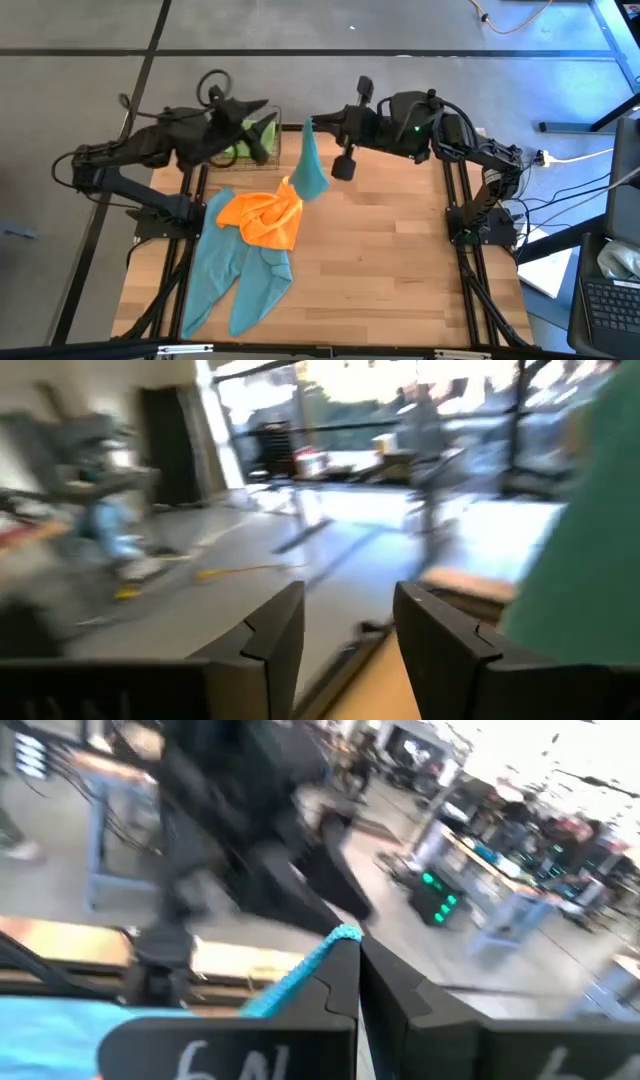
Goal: Fold microfiber towels
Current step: Fold the blue microfiber cloth
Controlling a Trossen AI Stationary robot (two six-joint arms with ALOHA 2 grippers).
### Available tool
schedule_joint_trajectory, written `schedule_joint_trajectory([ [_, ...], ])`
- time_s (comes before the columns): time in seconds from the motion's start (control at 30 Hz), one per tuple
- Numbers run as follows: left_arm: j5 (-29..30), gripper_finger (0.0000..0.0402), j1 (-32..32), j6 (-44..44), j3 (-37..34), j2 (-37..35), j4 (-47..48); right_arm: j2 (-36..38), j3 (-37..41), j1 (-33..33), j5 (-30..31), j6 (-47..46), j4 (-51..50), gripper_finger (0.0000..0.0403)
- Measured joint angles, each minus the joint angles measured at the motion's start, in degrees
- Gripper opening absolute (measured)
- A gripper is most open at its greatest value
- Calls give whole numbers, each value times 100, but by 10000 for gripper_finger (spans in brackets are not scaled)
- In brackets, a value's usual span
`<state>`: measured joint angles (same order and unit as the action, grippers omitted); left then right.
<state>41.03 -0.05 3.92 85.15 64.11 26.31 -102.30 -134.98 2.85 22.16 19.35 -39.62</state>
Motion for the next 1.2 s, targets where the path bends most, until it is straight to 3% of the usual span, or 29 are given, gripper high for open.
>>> schedule_joint_trajectory([
  [0.23, -370, 147, -556, -331, 144, -124, -559, -21, 0, -9, 354, 34, -446, 8],
  [0.43, -396, 149, -777, -182, 126, 417, -821, -106, -6, -82, 367, 333, -607, 8],
  [0.73, 484, 152, -1122, 1093, 134, 1045, -2336, -203, 0, -457, 375, 298, -996, 8],
  [1.0, 1057, 153, -1103, 1435, 209, 1662, -2315, -216, 0, -570, 47, 325, -1002, 8],
  [1.2, 2300, 153, -1048, 2408, 947, 2617, -2325, -216, 0, -586, -81, 346, -1002, 8],
])
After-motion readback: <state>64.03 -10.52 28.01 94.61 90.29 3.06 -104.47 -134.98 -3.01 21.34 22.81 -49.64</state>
